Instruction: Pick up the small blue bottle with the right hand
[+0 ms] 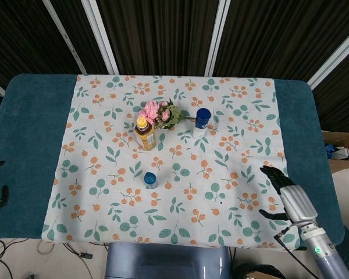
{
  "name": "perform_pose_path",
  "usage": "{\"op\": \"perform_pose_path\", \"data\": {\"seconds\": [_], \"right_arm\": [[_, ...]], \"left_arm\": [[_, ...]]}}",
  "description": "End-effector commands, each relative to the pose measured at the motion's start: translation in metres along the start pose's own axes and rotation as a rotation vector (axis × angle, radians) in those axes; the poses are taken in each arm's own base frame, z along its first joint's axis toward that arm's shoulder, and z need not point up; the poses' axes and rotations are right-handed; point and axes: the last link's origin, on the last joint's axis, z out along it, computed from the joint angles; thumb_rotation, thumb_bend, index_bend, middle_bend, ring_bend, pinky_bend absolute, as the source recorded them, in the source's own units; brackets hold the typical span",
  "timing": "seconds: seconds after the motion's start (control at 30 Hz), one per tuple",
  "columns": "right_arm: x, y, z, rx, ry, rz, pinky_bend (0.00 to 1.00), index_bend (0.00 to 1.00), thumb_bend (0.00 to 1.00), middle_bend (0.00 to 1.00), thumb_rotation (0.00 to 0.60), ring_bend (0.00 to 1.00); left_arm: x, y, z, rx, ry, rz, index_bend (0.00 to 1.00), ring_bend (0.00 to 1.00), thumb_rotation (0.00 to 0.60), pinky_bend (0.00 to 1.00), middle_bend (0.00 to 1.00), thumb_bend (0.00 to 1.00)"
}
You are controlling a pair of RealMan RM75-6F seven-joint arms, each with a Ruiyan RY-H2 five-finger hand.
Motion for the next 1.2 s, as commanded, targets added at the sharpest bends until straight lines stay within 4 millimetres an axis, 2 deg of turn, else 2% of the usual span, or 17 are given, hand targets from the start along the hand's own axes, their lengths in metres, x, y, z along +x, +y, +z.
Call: {"op": "perform_pose_path", "data": {"seconds": [0.03,0.37,0.53,0.9,1.2], "right_arm": [[-0.003,-0.022,0.032,0.066,-0.054,0.101,0.20,0.05,0.21,0.09,0.600,0.06],[-0.036,-0.063,0.106,0.119,-0.158,0.188,0.20,0.05,0.21,0.10,0.600,0.07],[-0.054,-0.081,0.131,0.133,-0.195,0.187,0.20,0.05,0.21,0.11,0.600,0.08],[-0.092,-0.115,0.157,0.141,-0.237,0.217,0.20,0.17,0.21,0.21,0.600,0.17],[-0.129,-0.143,0.169,0.155,-0.273,0.231,0.20,0.18,0.25,0.23,0.600,0.18]], "left_arm": [[0.001,-0.001,0.000,0.005,0.003,-0.004,0.18,0.04,0.600,0.00,0.03,0.50],[0.002,-0.001,0.001,0.003,-0.001,-0.014,0.18,0.04,0.600,0.00,0.03,0.50],[0.002,-0.002,0.001,0.004,-0.005,-0.018,0.18,0.04,0.600,0.00,0.03,0.50],[0.000,-0.002,0.003,0.012,-0.017,-0.022,0.18,0.04,0.600,0.00,0.03,0.50],[0.000,-0.002,0.003,0.013,-0.022,-0.022,0.18,0.04,0.600,0.00,0.03,0.50]]}}
